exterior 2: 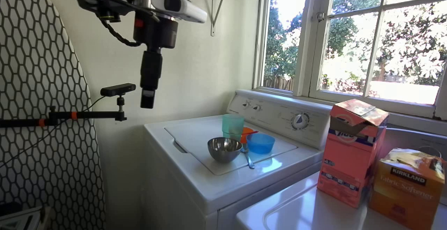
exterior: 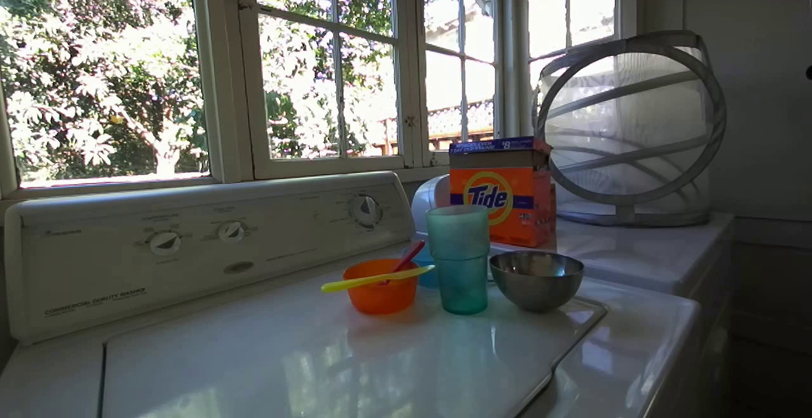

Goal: Move both the silver bowl and the green cup to the left

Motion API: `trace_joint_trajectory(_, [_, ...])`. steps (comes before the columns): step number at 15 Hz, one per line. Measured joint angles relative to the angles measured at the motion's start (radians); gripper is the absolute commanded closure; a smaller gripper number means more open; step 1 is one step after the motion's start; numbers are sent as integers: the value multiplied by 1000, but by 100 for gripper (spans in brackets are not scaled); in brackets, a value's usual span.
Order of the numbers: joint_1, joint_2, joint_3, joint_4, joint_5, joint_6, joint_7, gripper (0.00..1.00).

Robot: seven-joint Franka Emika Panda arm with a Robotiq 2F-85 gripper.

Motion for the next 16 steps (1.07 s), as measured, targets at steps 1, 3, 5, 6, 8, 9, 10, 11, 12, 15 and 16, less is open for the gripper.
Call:
trace_joint_trajectory(1, [6,0,1,0,1,37,-26,0])
trace_joint_trajectory(3, [25,1,2,-1,8,117,-80,0])
trace_joint_trajectory(5, [52,10,2,-1,36,183,-121,0])
trace_joint_trajectory(6, [67,18,3,-1,60,206,-134,0])
trace_joint_trajectory(8, [98,40,5,2,113,238,-154,0])
trace_joint_trajectory(9, [113,54,9,6,131,252,-165,0])
trace_joint_trajectory(10, [125,69,16,13,139,265,-170,0])
trace_joint_trajectory(11, [134,85,25,22,141,275,-171,0])
trace_joint_trajectory(12, [139,100,32,31,142,281,-171,0])
trace_joint_trajectory(15, [141,120,38,48,142,282,-172,0])
trace_joint_trajectory(16, [140,121,38,48,142,282,-172,0])
